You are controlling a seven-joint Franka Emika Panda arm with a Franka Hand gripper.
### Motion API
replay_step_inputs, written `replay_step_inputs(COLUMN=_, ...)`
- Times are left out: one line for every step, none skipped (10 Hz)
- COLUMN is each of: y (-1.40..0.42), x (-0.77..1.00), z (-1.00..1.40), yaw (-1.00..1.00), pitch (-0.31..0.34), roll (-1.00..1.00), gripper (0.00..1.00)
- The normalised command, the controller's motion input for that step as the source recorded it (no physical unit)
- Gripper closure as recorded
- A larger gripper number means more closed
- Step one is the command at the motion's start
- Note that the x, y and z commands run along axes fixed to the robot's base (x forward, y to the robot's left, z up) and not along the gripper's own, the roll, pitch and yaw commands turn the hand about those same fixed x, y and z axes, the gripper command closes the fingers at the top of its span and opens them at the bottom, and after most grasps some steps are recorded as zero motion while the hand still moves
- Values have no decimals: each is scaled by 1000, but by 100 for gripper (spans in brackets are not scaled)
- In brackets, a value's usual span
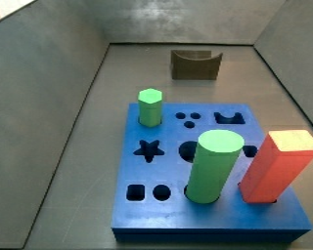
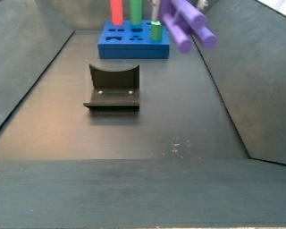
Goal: Pick up the 3 prong object. Move up. Rotate the 3 prong object. Place the 3 prong object on the fixture. Regrasp the 3 prong object. Move to above the board. Insert the 3 prong object.
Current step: Place the 3 prong object on the fixture.
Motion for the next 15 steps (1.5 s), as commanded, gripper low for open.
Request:
replay_step_inputs(y=-53, x=1000, z=199, yaw=92, pitch=104, roll=-41, gripper=100)
replay_step_inputs(y=-43, x=1000, z=167, yaw=66, pitch=128, roll=-36, gripper=100)
replay_step_inputs(y=-35, x=1000, z=124, yaw=48, pitch=139, roll=-23, gripper=100)
replay_step_inputs(y=-29, x=1000, z=107, yaw=42, pitch=147, roll=-16, gripper=100)
replay_step_inputs(y=-21, x=1000, z=80, yaw=40, pitch=155, roll=3, gripper=100)
replay_step_inputs(y=-17, x=1000, z=58, yaw=36, pitch=156, roll=17, gripper=100)
replay_step_inputs(y=-11, x=1000, z=37, yaw=37, pitch=167, roll=34, gripper=100)
replay_step_inputs(y=-8, x=989, z=32, yaw=37, pitch=171, roll=43, gripper=100)
replay_step_inputs(y=-7, x=916, z=17, yaw=38, pitch=175, roll=59, gripper=100)
replay_step_inputs(y=-4, x=864, z=3, yaw=39, pitch=178, roll=69, gripper=100)
replay_step_inputs(y=-1000, x=895, z=-532, yaw=-120, pitch=186, roll=-1000, gripper=100)
replay_step_inputs(y=-1000, x=904, z=-529, yaw=-120, pitch=182, roll=-1000, gripper=100)
replay_step_inputs(y=-885, x=1000, z=-439, yaw=-128, pitch=174, roll=-1000, gripper=100)
replay_step_inputs(y=-639, x=972, z=-300, yaw=-137, pitch=173, roll=-1000, gripper=100)
replay_step_inputs(y=-286, x=791, z=-153, yaw=-147, pitch=180, roll=-1000, gripper=100)
